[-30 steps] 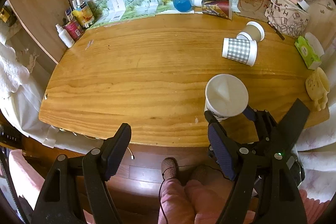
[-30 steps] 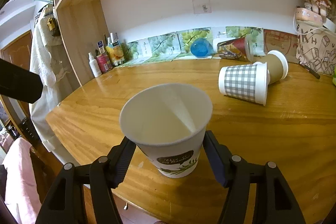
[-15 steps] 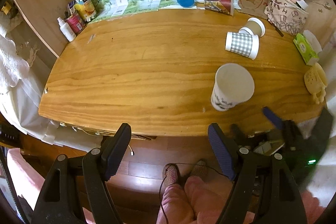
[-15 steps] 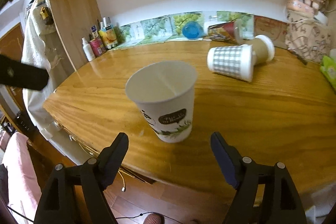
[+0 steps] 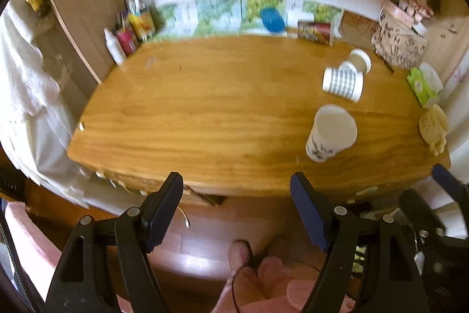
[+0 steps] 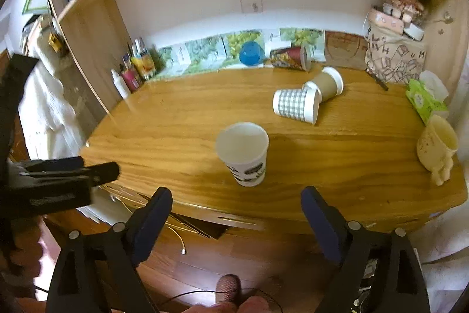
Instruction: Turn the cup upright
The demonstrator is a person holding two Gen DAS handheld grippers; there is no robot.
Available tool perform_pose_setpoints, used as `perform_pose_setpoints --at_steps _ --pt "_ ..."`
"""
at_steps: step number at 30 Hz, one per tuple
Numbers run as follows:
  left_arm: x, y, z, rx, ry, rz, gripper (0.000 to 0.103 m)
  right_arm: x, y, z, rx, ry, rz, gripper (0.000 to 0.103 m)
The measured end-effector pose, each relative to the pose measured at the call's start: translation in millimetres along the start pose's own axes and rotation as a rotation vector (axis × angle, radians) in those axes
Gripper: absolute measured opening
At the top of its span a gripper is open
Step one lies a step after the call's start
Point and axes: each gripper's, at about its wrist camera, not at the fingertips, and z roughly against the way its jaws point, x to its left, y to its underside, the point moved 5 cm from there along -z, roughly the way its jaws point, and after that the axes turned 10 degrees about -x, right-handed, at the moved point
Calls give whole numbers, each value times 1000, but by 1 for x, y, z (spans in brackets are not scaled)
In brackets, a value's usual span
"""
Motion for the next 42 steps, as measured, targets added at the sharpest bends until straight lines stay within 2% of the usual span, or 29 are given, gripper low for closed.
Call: perform_pose_setpoints --at_steps 4,7,9,11,12,14,19,24,29,42 --pt "4 -11 20 -67 31 31 79 10 -19 30 -27 33 -5 90" --pt "6 -17 36 -125 54 55 84 14 -28 45 -33 49 -26 90" --pt "8 -21 48 -178 51 51 86 18 -33 58 -51 50 -40 90" --pt "9 -24 62 -239 51 58 92 20 -38 68 -80 56 -48 95" --pt "11 -25 69 -269 50 63 94 21 -39 71 -92 58 -48 101" --pt "14 -27 79 -319 41 66 102 26 -43 81 -137 61 -44 102" --pt "22 -29 98 -427 -11 68 102 32 -46 98 -228 95 -31 102" --pt "30 -29 105 -475 -30 96 102 34 -48 115 -324 114 -33 102" --pt "33 -28 112 -510 -39 118 102 31 -50 120 -361 123 -46 102" --pt "21 -32 115 -543 -40 78 102 31 -53 117 -370 105 -43 102"
